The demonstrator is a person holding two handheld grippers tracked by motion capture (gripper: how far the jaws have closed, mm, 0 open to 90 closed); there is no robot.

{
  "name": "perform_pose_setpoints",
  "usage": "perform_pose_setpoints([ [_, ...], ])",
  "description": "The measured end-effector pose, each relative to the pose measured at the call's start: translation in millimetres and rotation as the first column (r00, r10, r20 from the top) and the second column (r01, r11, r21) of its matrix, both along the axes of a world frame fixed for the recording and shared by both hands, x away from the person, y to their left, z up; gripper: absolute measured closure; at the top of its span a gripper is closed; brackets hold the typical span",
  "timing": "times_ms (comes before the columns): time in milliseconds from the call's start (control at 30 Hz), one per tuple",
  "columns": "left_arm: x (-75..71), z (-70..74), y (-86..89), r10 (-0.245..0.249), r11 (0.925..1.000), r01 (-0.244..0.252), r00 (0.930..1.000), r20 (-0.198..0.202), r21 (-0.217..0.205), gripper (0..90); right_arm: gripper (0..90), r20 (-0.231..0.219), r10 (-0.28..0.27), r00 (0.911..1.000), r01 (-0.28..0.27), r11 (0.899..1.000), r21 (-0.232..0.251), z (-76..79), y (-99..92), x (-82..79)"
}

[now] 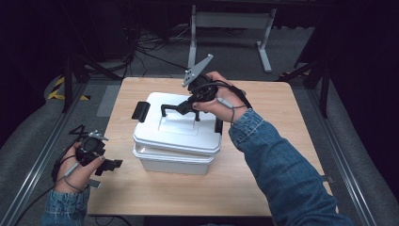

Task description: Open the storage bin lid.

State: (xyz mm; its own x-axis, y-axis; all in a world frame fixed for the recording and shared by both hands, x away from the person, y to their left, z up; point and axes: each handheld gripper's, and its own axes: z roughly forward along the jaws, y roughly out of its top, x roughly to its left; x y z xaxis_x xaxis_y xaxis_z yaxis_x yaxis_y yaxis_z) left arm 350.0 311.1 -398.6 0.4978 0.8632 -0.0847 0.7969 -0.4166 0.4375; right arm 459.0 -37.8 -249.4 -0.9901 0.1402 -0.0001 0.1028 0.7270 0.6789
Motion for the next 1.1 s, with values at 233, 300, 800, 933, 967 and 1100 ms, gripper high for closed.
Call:
perform_pose_setpoints([
  [233, 1.7, 0.2, -0.3, -0.005, 1.0000, 0.005, 1.0000, 0.000, -0.001, 17.8, 85.0, 0.004, -0.034, 0.9994, 0.034, 0.999, 0.005, 6.4, -16.9, 1.0],
  [300, 2.2, 0.1, -0.7, -0.003, 1.0000, 0.003, 1.0000, 0.001, 0.000, 17.8, 85.0, 0.003, -0.039, 0.9992, 0.039, 0.999, 0.008, 7.0, -19.3, 1.1],
  [800, 5.7, -0.1, -5.0, -0.015, 0.9999, 0.015, 0.9999, -0.001, 0.001, 17.8, 85.0, -0.012, -0.104, 0.9945, 0.105, 0.994, 0.037, 10.2, -55.6, 4.0],
  [933, 5.8, -0.3, -4.9, -0.015, 0.9999, 0.015, 0.9999, -0.003, 0.004, 17.8, 85.0, -0.015, -0.126, 0.9920, 0.126, 0.991, 0.042, 10.7, -67.8, 4.6],
  [967, 5.9, -0.3, -4.9, -0.017, 0.9998, 0.017, 0.9999, -0.003, 0.005, 17.8, 85.0, -0.016, -0.134, 0.9908, 0.135, 0.990, 0.044, 10.6, -71.1, 4.7],
  [1100, 6.0, -0.7, -5.8, -0.017, 0.9999, 0.017, 0.9998, -0.007, 0.004, 17.8, 85.0, -0.026, -0.160, 0.9867, 0.161, 0.986, 0.049, 9.7, -85.1, 6.4],
])
